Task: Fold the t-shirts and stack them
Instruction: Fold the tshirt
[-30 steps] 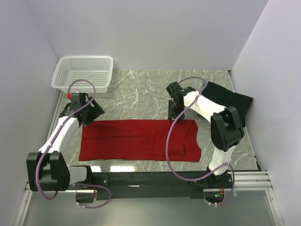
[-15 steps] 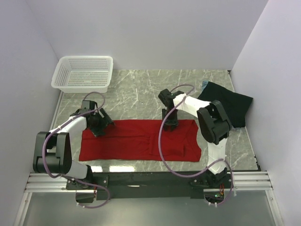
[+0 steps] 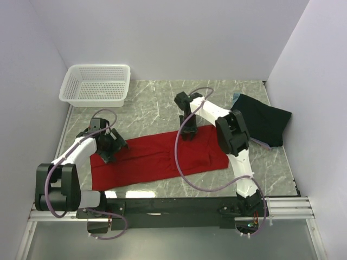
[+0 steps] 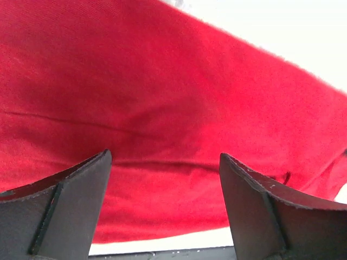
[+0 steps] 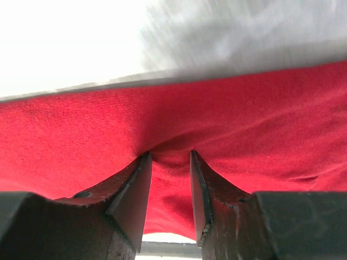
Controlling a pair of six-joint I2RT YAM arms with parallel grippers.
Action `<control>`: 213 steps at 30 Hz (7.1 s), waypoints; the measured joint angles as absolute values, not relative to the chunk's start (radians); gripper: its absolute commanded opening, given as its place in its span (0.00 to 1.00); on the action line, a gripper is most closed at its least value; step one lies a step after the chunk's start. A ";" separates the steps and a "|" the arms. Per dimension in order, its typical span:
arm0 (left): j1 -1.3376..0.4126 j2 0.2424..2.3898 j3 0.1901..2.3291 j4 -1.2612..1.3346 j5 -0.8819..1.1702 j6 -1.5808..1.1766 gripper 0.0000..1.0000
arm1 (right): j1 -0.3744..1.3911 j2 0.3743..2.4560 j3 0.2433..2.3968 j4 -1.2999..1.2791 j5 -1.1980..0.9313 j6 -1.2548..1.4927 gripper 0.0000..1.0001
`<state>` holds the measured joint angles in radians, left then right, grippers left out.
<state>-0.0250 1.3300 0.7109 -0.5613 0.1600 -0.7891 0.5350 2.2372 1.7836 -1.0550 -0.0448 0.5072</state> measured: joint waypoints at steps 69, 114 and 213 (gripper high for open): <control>-0.075 1.243 0.530 -0.368 0.381 -0.904 0.87 | 0.348 2.450 2.159 -1.140 -0.123 0.529 0.38; -0.412 1.077 0.443 -0.497 0.279 -1.075 0.88 | 0.437 2.356 1.954 -0.929 -0.344 0.514 0.43; -0.537 1.156 0.628 -0.684 0.220 -0.824 0.69 | 0.955 1.305 0.612 -0.694 -0.115 1.106 0.43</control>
<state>-0.5369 1.1561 0.6281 -0.6838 0.2203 -0.8238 0.9546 1.3052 0.6121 -0.6937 -0.1150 1.1065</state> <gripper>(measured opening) 0.690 0.439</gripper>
